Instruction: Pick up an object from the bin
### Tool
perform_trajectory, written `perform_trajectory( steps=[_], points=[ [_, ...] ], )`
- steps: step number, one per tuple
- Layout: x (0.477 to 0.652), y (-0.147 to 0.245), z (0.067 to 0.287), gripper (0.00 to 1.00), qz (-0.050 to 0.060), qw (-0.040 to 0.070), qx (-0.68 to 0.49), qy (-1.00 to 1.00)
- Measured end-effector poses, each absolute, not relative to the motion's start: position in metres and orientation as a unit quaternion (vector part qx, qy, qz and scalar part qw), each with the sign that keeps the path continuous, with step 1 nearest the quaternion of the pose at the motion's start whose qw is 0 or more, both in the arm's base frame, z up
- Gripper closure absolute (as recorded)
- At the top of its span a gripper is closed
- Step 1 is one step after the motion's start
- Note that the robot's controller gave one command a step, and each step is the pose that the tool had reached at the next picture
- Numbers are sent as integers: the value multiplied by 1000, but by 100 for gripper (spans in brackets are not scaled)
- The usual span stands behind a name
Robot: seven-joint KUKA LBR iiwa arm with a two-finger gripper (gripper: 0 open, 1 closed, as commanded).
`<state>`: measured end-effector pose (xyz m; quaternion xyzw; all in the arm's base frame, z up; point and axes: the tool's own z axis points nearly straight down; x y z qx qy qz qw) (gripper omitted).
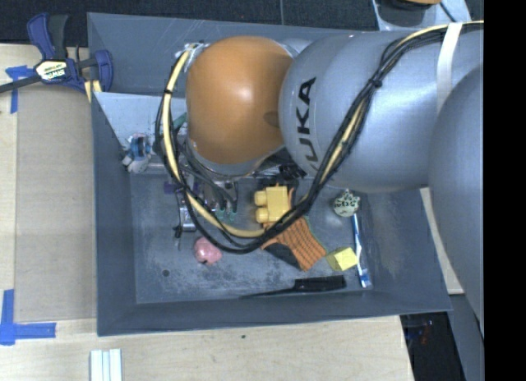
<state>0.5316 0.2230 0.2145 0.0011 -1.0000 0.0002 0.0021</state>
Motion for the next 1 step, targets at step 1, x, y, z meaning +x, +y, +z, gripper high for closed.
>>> perform_trajectory(
  steps=[1],
  points=[
    [534,222,218,0,0,-1,0,-1000]
  ],
)
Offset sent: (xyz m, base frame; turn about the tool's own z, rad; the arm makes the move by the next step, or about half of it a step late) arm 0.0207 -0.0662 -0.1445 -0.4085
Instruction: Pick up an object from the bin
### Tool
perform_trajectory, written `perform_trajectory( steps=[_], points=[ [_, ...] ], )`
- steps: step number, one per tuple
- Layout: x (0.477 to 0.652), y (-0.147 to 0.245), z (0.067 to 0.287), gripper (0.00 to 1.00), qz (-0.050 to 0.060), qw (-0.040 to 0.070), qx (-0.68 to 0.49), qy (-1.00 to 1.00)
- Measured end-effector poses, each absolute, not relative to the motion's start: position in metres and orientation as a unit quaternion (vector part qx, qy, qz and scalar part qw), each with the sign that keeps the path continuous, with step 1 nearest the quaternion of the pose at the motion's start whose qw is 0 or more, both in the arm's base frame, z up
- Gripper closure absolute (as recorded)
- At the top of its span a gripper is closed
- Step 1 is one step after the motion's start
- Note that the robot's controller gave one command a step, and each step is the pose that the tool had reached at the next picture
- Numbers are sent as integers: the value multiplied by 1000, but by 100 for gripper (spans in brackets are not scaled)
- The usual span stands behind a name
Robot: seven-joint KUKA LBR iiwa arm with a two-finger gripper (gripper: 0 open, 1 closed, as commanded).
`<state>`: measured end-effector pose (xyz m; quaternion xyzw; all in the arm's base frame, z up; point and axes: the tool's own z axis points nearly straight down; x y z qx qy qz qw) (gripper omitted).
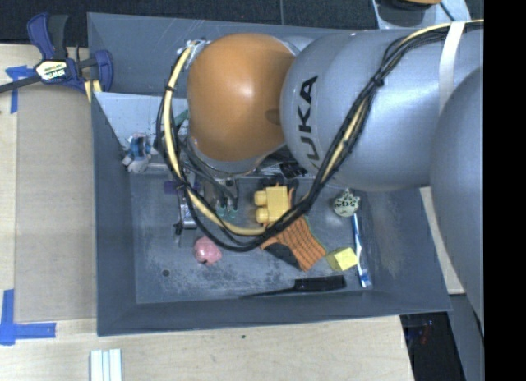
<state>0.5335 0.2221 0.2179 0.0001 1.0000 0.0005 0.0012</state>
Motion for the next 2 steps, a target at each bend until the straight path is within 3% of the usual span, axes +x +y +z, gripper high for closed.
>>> perform_trajectory(
  steps=[1,2],
  points=[
    [541,199,165,0,1,3,-76,997],
    [542,160,158,0,0,3,-274,962]
  ],
)
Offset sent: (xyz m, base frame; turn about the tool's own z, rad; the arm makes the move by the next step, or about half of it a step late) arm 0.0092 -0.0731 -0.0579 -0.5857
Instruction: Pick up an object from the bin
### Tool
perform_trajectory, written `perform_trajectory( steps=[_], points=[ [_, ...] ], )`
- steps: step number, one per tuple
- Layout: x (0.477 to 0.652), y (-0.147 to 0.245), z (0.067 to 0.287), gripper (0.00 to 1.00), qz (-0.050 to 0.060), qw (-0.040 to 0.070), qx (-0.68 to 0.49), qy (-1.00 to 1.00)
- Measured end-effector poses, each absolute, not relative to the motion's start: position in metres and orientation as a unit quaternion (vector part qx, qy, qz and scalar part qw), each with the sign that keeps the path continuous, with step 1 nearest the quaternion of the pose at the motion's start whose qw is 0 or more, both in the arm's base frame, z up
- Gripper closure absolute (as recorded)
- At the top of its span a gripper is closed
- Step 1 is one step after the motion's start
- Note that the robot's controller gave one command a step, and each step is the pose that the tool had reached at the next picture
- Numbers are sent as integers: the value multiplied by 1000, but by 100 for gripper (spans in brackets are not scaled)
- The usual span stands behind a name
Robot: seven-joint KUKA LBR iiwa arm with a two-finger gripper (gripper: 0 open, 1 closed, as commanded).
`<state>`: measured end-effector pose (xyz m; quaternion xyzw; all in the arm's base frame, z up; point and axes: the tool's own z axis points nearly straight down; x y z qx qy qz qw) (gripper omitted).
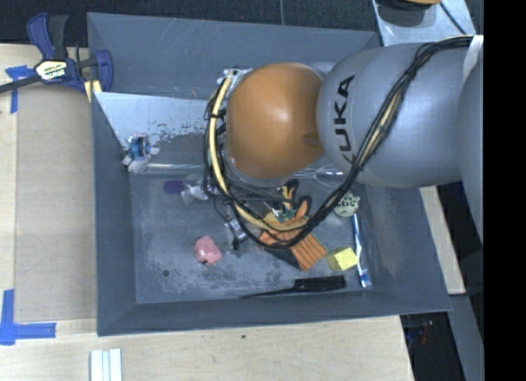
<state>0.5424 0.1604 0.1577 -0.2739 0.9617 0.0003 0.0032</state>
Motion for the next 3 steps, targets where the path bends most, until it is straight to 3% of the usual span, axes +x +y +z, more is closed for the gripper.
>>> perform_trajectory(
  steps=[1,2,3],
  points=[
    [546,145,116,0,0,1,-347,938],
    [558,155,81,0,-1,6,-484,875],
    [550,175,71,100,0,2,-546,838]
  ],
)
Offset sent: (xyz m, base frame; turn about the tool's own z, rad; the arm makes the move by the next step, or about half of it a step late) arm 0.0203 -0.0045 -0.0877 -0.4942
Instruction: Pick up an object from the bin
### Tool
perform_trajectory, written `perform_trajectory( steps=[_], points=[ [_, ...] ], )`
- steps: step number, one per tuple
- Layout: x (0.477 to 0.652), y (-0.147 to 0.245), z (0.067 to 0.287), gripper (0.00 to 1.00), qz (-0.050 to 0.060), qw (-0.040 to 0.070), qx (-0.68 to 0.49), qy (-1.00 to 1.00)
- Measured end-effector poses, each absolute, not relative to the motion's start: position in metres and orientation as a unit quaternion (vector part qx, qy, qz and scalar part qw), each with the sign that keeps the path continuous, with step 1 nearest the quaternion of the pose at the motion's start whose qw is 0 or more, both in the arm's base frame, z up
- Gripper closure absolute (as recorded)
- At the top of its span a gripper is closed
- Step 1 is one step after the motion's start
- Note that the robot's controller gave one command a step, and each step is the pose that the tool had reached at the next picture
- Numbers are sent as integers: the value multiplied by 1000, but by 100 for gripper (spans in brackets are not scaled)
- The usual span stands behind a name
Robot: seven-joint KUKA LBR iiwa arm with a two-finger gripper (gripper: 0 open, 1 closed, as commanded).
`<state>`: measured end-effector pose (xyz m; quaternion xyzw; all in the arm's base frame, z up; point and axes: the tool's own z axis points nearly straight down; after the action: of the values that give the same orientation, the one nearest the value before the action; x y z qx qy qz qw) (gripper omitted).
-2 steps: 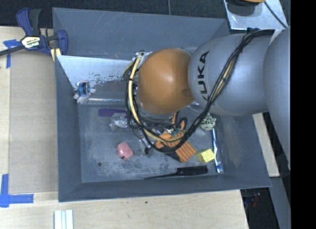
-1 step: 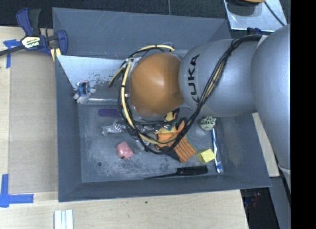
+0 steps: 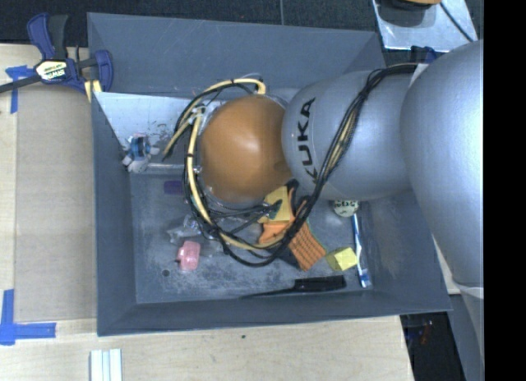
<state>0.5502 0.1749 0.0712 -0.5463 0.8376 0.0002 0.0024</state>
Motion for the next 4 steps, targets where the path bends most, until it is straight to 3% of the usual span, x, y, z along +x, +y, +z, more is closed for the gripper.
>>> perform_trajectory(
  steps=[1,4],
  points=[
    [550,175,71,100,0,2,-546,838],
    [551,175,105,100,1,6,-543,840]
  ],
)
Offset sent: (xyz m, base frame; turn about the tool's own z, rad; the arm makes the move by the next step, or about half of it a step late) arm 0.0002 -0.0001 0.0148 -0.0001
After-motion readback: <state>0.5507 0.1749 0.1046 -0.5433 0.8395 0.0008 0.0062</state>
